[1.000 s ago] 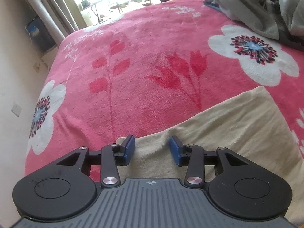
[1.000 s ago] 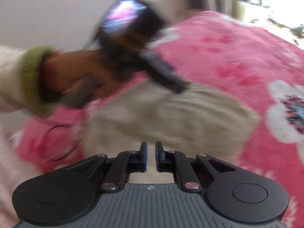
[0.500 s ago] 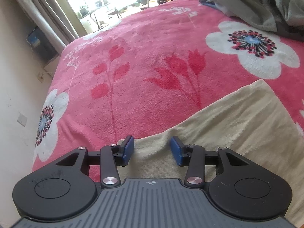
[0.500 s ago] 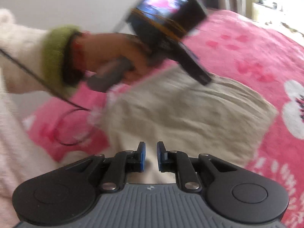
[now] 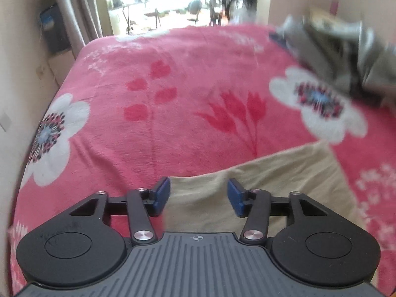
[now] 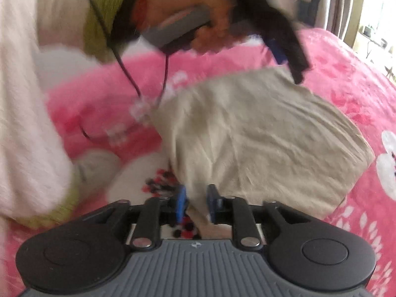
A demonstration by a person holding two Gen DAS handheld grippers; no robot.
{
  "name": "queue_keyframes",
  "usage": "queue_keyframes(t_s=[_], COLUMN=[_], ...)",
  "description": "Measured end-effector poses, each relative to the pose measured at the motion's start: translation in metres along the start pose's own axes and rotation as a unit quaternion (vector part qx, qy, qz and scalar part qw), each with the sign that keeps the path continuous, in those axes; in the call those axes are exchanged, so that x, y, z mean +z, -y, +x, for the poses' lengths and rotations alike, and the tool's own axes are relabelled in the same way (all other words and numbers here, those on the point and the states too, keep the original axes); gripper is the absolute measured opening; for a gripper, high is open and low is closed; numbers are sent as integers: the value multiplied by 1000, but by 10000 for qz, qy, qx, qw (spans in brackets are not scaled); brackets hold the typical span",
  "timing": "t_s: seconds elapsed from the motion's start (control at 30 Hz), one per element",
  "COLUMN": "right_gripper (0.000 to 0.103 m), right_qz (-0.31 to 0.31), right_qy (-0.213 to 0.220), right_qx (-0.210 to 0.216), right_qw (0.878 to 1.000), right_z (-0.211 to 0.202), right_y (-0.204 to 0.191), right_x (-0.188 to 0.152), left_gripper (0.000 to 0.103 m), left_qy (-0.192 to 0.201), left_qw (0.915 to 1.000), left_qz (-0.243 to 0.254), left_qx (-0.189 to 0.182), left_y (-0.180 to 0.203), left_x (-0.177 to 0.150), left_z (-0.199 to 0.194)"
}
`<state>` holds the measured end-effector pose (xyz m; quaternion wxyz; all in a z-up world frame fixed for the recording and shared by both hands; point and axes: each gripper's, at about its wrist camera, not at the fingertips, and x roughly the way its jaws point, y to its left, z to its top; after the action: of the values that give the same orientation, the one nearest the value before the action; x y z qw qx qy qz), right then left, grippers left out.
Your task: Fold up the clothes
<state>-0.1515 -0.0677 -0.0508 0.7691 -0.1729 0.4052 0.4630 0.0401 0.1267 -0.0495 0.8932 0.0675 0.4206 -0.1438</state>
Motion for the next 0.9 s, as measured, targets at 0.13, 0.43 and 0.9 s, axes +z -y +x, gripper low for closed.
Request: queue_keyframes(t_s=[0.13, 0.43, 0.9], right_gripper=[40, 51, 53], right_qz=[1735, 4550, 5432], right_qy=[463, 673, 984], right_qx=[194, 392, 1145], right_qw=[9836, 8871, 8260], right_z=[-31, -12, 49], right_y=[65, 181, 209], right_x=[-12, -62, -64], left_gripper=[69, 69, 71], left_qy=[-253, -1330, -1349], left_qw=[9970, 9517, 9236], left_qz=[-394, -1707, -1945], left_qx=[-624, -2180, -3017], left_y=[-33, -67, -72], left_x=[-21, -76, -73], left_z=[-16, 12, 46])
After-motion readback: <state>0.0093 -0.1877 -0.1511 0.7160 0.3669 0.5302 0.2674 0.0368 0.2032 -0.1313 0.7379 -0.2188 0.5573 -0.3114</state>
